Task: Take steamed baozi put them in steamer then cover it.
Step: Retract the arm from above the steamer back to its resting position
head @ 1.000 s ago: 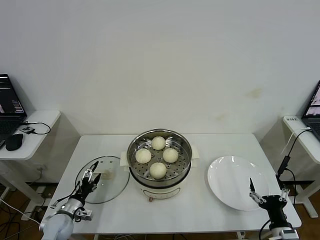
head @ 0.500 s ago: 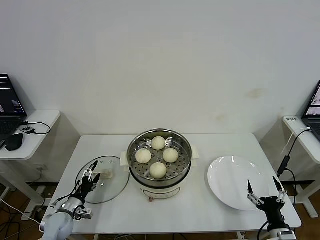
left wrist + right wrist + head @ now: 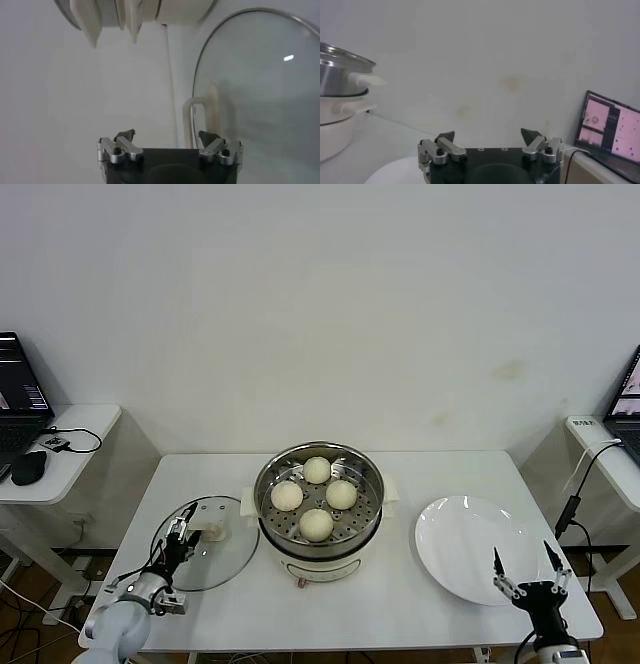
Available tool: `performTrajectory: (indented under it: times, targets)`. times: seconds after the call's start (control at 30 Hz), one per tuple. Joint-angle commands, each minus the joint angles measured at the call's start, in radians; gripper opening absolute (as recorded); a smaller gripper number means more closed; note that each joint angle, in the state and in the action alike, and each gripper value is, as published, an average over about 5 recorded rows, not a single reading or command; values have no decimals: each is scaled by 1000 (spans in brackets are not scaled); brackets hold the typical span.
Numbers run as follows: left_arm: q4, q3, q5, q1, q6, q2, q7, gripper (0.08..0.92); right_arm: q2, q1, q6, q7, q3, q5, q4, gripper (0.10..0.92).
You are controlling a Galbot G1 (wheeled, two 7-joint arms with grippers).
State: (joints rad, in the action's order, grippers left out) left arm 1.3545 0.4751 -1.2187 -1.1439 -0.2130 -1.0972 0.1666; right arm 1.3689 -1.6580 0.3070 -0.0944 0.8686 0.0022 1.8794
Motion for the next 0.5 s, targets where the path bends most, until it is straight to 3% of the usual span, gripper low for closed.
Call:
performTrajectory:
  times: [0.03, 0.23, 0.5]
  targets:
    - [-45, -6, 2, 45, 2, -4, -2, 823, 2, -1, 2, 0, -3, -4, -2, 823]
    - [-58, -14, 5, 59, 6, -10, -6, 807, 6, -1, 7, -1, -7, -13, -8, 823]
    - [-71, -21, 6, 57, 6, -5, -29, 594, 5, 1, 9, -2, -10, -17, -14, 823]
